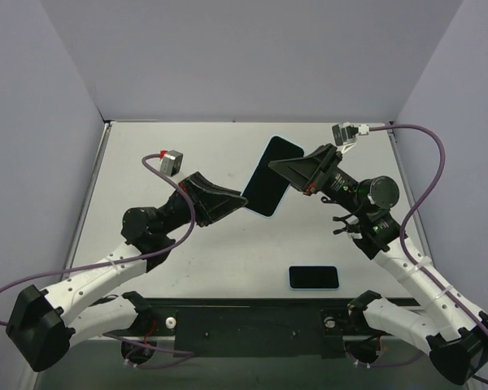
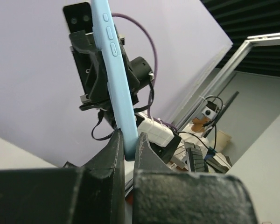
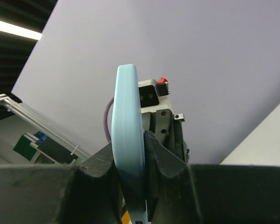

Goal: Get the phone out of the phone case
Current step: Remove the phone case from the phone.

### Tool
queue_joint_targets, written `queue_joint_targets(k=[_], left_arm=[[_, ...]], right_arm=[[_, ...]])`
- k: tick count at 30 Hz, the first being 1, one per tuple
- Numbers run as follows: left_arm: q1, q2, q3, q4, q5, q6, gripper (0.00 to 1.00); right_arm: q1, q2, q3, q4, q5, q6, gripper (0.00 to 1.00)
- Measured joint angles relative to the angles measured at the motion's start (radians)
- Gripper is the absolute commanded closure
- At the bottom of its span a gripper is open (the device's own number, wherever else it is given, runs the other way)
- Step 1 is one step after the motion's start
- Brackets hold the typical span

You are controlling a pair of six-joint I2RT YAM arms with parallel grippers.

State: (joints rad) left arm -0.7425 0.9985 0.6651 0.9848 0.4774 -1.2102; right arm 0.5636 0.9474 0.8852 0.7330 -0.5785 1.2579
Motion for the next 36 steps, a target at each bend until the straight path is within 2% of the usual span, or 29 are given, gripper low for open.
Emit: queue_joint_targets(k=[3,7,15,22,30,36], left_arm=[[0.004,0.064,0.004,0.151,0.032,-0.041,1.00],[0.012,0.144,0.047,0.267,0.060,-0.091,1.00],[0.018,0.227,0.147,0.359,0.106,-0.086,1.00],[0.019,0.244,0.153,0.383,0.170,-0.055,1.00],[0.016,0.262,0.175,0.413,0.269,-0.023,1.00],[0.019,0.261,0.175,0.413,0.297,0.051,1.00]], right_arm=[[0.002,0.015,0.000,0.074,-0.008,0.055,1.00],[0.002,0.044,0.000,0.174,0.014,0.145,1.00],[0.016,0.148,0.000,0.436,0.095,0.373,1.00],[0.048,0.216,-0.002,0.494,0.144,0.544,1.00],[0.078,0.212,-0.040,0.526,0.177,0.652,1.00],[0.080,0.211,-0.050,0.526,0.184,0.670,1.00]])
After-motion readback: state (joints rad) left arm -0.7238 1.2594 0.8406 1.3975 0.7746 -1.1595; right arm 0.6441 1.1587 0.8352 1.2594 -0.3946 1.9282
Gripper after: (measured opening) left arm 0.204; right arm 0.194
